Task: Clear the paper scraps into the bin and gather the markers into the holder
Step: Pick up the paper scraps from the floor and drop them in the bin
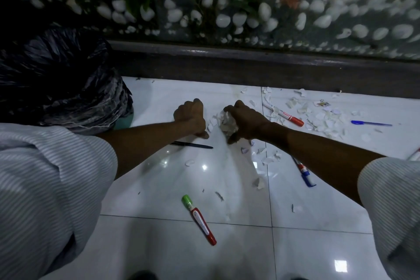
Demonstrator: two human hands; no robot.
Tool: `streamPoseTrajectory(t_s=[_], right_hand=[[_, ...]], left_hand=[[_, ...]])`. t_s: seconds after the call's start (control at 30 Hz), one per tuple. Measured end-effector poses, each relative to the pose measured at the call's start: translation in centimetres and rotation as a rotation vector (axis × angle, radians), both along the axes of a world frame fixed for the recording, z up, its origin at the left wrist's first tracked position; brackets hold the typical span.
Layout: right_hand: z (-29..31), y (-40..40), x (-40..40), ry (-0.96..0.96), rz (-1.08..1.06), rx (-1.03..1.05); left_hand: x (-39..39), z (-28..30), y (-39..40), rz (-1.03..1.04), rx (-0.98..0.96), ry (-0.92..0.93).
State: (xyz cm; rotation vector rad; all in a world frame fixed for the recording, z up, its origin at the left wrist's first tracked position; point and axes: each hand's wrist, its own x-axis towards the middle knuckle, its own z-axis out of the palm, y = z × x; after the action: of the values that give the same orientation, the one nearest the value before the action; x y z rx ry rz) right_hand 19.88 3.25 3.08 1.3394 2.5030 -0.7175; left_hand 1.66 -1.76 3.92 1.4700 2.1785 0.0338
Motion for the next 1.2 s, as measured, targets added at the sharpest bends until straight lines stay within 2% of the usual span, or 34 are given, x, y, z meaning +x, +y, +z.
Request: streamPoseTrajectory(t_s=[0.1, 0.27, 0.47, 0.83, 1.07, 1.2], right_hand=[[0.3, -0.2, -0.1, -0.039, -0.012, 0.049], [0.0, -0.7, -0.7, 0.032, -0.110, -0.045], [-0.3, -1.0, -1.4, 0.095, -0.109, -0.062], [-1.7, -1.9, -2.4, 0.244, -0.111, 0.036], [-2.2, -2.1, -2.6, 0.350, -0.176, 0.082], [-2.2, -2.3, -2.6, 0.409, -0.220, 0.053]], left_hand=[[-0.6, 0.1, 0.1, 0.050, -0.013, -0.071], [-0.9, -0.7, 0.0, 0.082, -0.017, -0.227], [-0.3, -0.3, 0.0, 0.197, 0.010, -0.481], [0.1, -0.1, -0.4, 0.376, 0.059, -0.644], [-0.3, -0.7, 0.6, 0.508, 0.042, -0.649], [-1.1, -2.0, 1.6, 0.443, -0.028, -0.714]])
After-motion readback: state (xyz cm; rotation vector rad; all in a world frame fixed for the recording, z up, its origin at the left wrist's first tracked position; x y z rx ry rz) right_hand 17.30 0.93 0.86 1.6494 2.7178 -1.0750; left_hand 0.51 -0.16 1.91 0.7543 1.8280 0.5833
